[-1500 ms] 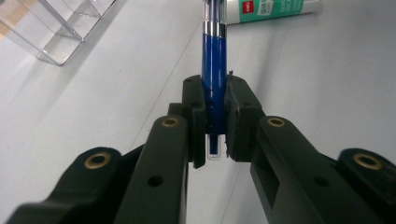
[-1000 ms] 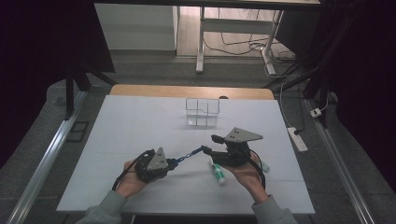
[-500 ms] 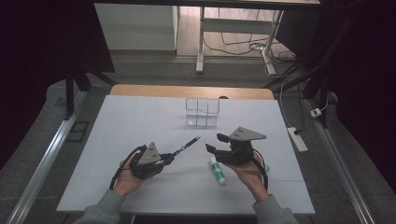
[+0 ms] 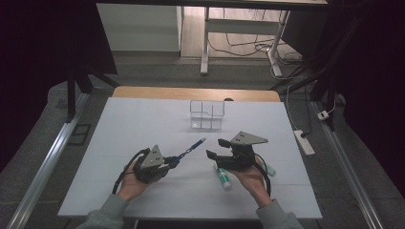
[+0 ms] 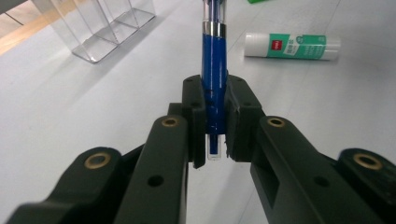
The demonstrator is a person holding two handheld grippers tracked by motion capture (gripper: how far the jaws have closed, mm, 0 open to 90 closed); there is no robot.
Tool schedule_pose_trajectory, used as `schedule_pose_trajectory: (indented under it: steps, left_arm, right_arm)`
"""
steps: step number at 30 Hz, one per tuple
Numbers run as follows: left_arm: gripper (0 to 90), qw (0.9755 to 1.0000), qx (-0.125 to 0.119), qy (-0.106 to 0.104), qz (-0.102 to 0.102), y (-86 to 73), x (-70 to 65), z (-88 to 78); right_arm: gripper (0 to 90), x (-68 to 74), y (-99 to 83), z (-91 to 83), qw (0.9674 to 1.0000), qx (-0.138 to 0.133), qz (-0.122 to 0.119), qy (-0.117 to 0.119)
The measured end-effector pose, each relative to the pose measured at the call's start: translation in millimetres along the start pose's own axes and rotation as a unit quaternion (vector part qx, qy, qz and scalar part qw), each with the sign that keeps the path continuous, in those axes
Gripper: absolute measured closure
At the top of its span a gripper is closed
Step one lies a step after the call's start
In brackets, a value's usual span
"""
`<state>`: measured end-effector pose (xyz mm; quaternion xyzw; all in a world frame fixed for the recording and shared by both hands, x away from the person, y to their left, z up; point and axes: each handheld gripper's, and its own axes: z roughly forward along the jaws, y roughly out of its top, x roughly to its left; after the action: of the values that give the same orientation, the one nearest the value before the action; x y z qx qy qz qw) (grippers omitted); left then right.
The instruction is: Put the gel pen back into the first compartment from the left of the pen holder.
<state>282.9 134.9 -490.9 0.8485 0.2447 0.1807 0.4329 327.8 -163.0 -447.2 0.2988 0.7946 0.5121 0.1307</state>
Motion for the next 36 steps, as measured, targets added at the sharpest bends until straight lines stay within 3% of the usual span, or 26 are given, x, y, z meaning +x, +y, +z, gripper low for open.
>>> schedule_pose_trajectory:
  steps: [13, 22, 24, 30, 36]
  left_arm:
    - [78.7, 0.9997, 0.005, -0.016, 0.017, 3.0, -12.3, 12.2]
    - [78.6, 0.9995, 0.01, -0.017, 0.025, 3.0, -17.9, 18.5]
    - [78.5, 0.9995, 0.012, -0.016, 0.024, 2.6, -18.0, 19.7]
    - [78.2, 0.9995, 0.018, -0.011, 0.025, 1.9, -18.4, 21.9]
    - [76.9, 0.9992, 0.03, -0.007, 0.026, 0.3, -16.9, 24.7]
  right_arm:
    - [35.2, 4.8, -4.4, 10.7, 0.9999, -0.001, 0.012, 0.012]
    - [47.9, 8.7, -3.9, 11.3, 0.9997, -0.01, 0.013, 0.019]
    - [50.3, 9.2, -3.9, 11.6, 0.9999, -0.008, 0.009, 0.012]
    - [57.5, 4.1, -4.5, 10.2, 0.9988, -0.016, 0.032, 0.033]
    - [67.0, 2.3, -3.1, 8.1, 0.997, -0.025, 0.04, 0.062]
